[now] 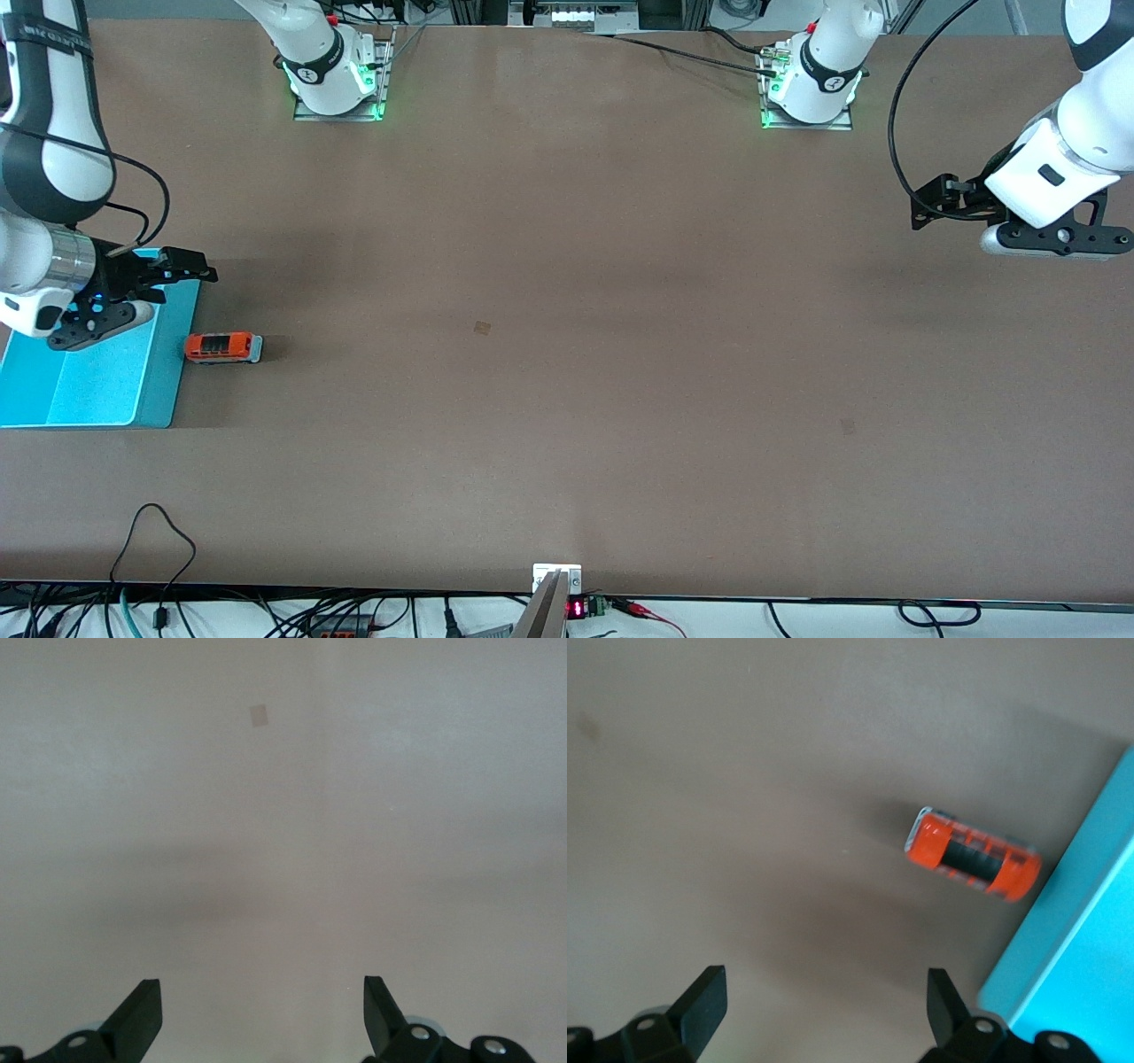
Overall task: Wind up bus and store in blue box
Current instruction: 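Lower the right gripper over the orange bus and grasp it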
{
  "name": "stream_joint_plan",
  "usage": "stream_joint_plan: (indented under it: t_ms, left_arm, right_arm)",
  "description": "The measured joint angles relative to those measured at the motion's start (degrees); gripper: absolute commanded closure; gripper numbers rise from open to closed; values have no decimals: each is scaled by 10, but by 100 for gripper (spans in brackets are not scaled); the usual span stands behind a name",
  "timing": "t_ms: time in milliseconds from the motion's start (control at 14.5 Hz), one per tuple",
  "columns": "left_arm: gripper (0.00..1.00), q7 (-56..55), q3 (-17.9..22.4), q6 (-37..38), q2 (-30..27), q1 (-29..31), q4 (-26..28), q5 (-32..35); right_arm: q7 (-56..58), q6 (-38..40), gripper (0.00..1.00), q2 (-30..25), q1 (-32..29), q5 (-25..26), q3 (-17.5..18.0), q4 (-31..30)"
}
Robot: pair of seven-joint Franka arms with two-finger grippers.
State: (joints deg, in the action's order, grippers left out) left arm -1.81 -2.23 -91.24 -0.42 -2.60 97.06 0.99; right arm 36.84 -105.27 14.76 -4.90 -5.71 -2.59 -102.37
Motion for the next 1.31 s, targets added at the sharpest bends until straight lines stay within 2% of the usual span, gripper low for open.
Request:
stream_joint_plan:
  t_ms: [275, 550, 757, 1307]
  left_arm:
    - [0, 0, -6, -1, 0, 0, 0, 0]
    - [0, 0, -6, 0, 0, 0, 0, 0]
    - [0, 0, -7, 0, 0, 0, 0, 0]
    - [0, 0, -8, 0, 0, 0, 0, 0]
  right_arm:
    - [136, -89, 0, 1, -35, 68, 48, -54]
    - [286, -183, 0, 16, -71, 72, 55, -113]
    - [363, -221, 0, 39, -88, 72, 55, -126]
    - [445, -309, 0, 81, -91, 72, 62, -126]
